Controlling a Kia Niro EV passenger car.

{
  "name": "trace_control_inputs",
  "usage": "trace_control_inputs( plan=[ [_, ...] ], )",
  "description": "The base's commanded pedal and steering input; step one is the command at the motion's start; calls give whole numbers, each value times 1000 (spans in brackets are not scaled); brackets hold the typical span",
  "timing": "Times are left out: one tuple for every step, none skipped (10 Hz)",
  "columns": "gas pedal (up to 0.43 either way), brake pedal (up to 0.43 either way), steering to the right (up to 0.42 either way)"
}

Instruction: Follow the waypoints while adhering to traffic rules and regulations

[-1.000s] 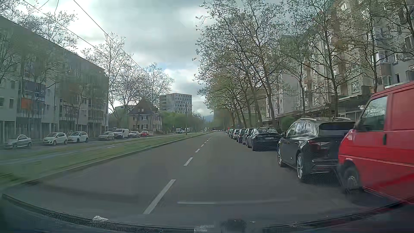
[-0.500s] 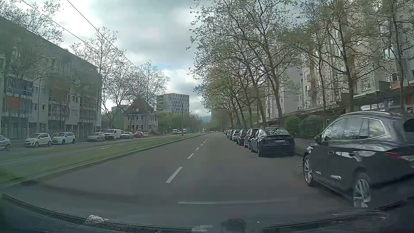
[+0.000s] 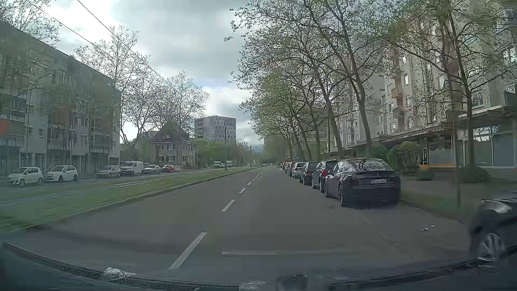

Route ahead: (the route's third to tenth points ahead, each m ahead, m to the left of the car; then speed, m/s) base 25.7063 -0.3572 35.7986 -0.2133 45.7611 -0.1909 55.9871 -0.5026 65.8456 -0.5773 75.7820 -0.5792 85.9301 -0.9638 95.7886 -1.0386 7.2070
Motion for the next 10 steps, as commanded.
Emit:
trace_control_inputs(
  plan=[
    [157,0,0],
    [157,0,-1],
    [157,0,-1],
    [157,0,-1],
    [157,0,0],
    [157,0,-1],
    [157,0,-1],
    [157,0,0],
    [157,0,0],
    [157,0,0]
  ],
)
